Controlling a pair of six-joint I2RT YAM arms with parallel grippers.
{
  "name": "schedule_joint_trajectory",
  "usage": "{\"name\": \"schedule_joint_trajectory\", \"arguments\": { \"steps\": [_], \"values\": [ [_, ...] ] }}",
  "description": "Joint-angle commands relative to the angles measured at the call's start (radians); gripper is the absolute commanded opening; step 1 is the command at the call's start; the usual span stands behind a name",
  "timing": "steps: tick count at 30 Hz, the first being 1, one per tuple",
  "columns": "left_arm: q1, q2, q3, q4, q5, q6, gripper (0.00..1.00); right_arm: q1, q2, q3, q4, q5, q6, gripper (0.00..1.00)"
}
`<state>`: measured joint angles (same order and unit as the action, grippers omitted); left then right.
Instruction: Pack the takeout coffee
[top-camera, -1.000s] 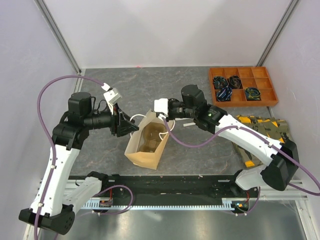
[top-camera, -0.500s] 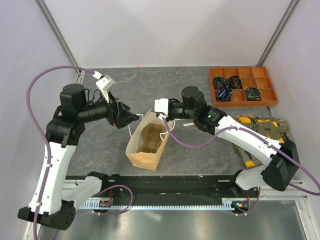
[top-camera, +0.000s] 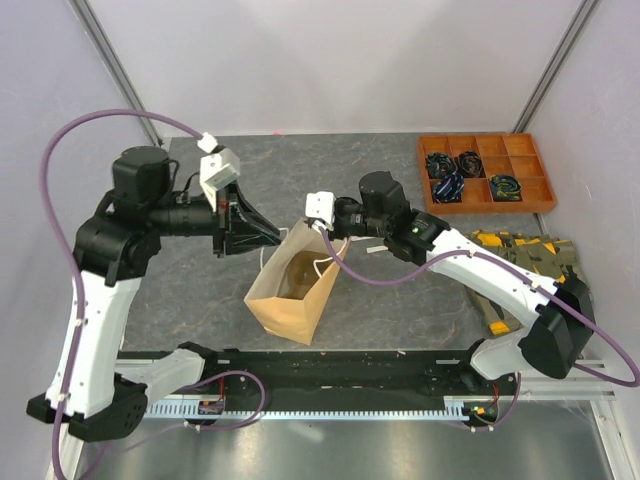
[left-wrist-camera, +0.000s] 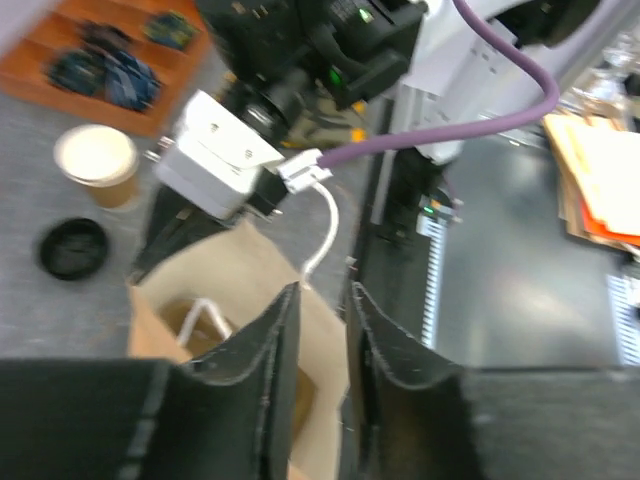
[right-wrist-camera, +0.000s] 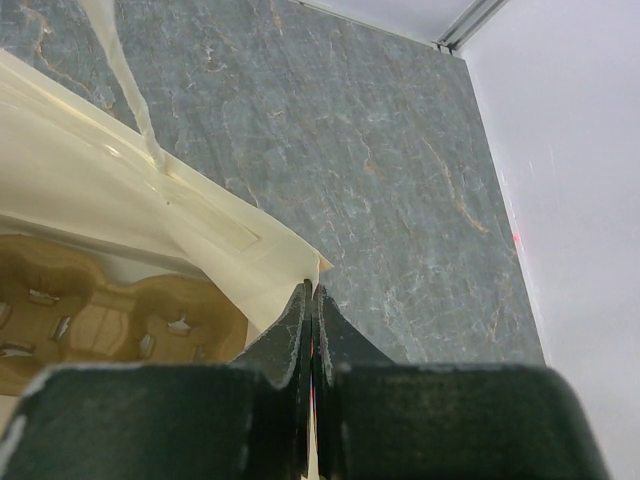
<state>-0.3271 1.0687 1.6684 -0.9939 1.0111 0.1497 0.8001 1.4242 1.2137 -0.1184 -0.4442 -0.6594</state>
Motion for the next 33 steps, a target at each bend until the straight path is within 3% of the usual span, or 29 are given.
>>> {"name": "schedule_joint_trajectory", "arguments": {
  "steps": [1,6,11,17,20,27,33],
  "values": [
    [-0.020,0.062,-0.032,-0.094,0.086,-0.048,0.27,-0.001,0.010,0.047,0.019,0.001,0.014,0.00],
    [-0.018,0.074,-0.093,-0.001,-0.064,-0.136,0.27,-0.004,0.010,0.043,0.031,-0.002,0.012,0.00],
    [-0.018,0.086,-0.174,0.070,-0.320,-0.228,0.27,-0.002,0.001,0.023,0.055,-0.005,0.007,0.00],
    [-0.015,0.096,-0.205,0.066,-0.445,-0.220,0.27,-0.006,-0.013,0.004,0.080,-0.010,-0.002,0.00],
    [-0.015,0.112,-0.205,0.025,-0.474,-0.171,0.29,-0.009,-0.015,0.004,0.086,-0.014,0.000,0.00],
    [-0.015,0.125,-0.216,-0.058,-0.468,-0.079,0.47,-0.013,-0.011,-0.005,0.109,-0.014,0.003,0.00],
    [-0.015,0.140,-0.220,-0.088,-0.470,-0.041,0.49,-0.013,-0.008,-0.013,0.143,-0.019,0.014,0.00]
  ]
}}
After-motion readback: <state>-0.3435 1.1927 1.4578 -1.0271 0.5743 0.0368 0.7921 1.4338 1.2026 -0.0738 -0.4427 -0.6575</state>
